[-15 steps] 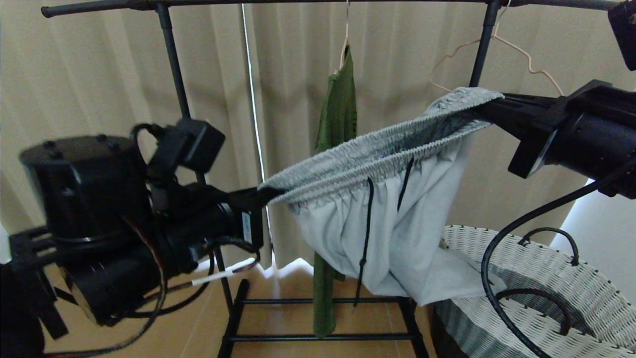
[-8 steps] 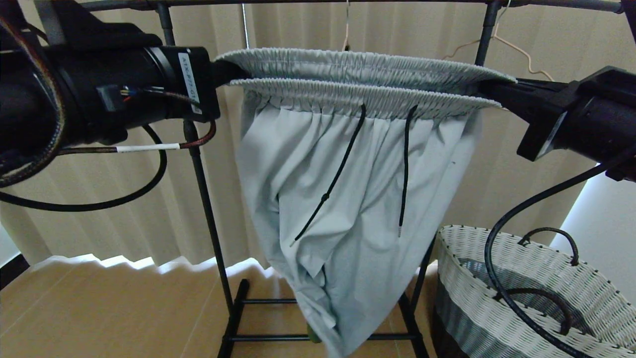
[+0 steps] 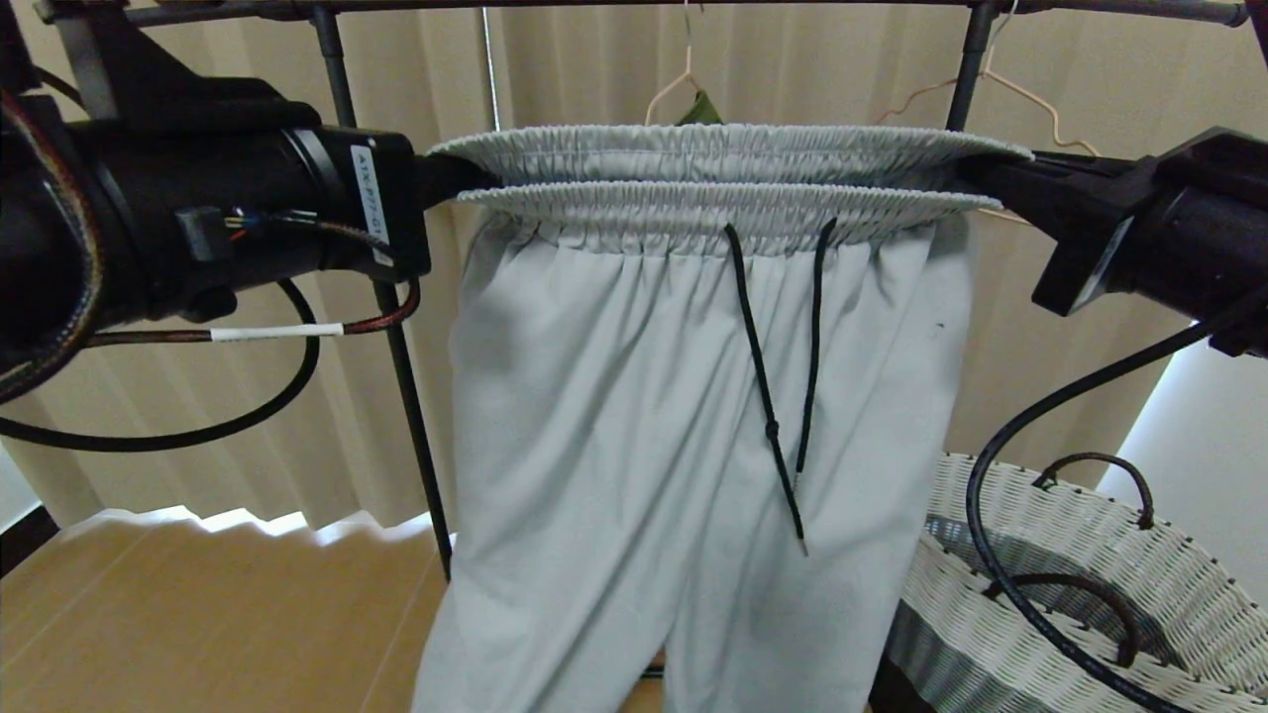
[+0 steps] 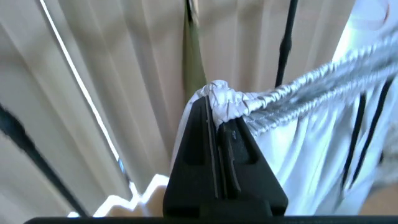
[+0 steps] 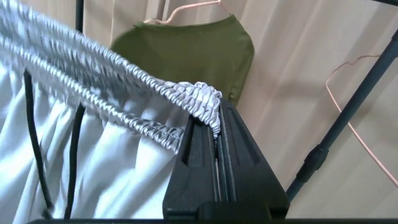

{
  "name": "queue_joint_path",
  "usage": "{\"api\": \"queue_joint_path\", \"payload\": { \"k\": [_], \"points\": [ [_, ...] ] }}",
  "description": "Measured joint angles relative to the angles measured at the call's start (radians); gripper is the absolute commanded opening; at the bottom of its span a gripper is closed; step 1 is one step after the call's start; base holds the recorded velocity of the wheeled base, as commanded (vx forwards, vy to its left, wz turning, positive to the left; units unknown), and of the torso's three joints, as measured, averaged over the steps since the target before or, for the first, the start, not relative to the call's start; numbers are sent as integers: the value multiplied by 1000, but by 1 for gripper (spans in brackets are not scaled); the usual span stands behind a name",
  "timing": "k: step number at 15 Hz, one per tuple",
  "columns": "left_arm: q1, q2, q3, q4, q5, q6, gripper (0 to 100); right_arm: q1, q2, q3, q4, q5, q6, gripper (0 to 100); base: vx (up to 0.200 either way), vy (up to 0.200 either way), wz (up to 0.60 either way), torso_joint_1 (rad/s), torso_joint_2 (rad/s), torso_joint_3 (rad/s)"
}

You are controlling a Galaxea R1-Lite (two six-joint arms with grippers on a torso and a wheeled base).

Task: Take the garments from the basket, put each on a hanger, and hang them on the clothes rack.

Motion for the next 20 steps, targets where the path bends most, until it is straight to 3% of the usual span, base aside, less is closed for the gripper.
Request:
{"api": "queue_joint_path", "payload": {
  "k": [6, 10, 14, 20],
  "points": [
    [-29, -14, 30, -43, -1, -5, 0, -18, -17, 1, 29, -4, -3, 0, 0, 0, 0, 0, 0, 0],
    [-28, 47, 9, -155, 7, -4, 0, -32, -90, -1, 180, -1, -1, 0, 0, 0, 0, 0, 0, 0],
    [-24, 107, -29, -177, 9, -7, 0, -21, -171, 15, 242, 14, 3, 0, 0, 0, 0, 0, 0, 0],
    [-22, 165, -70, -179, 41, -7, 0, 38, -230, 73, 242, 147, 3, 0, 0, 0, 0, 0, 0, 0]
  ]
}}
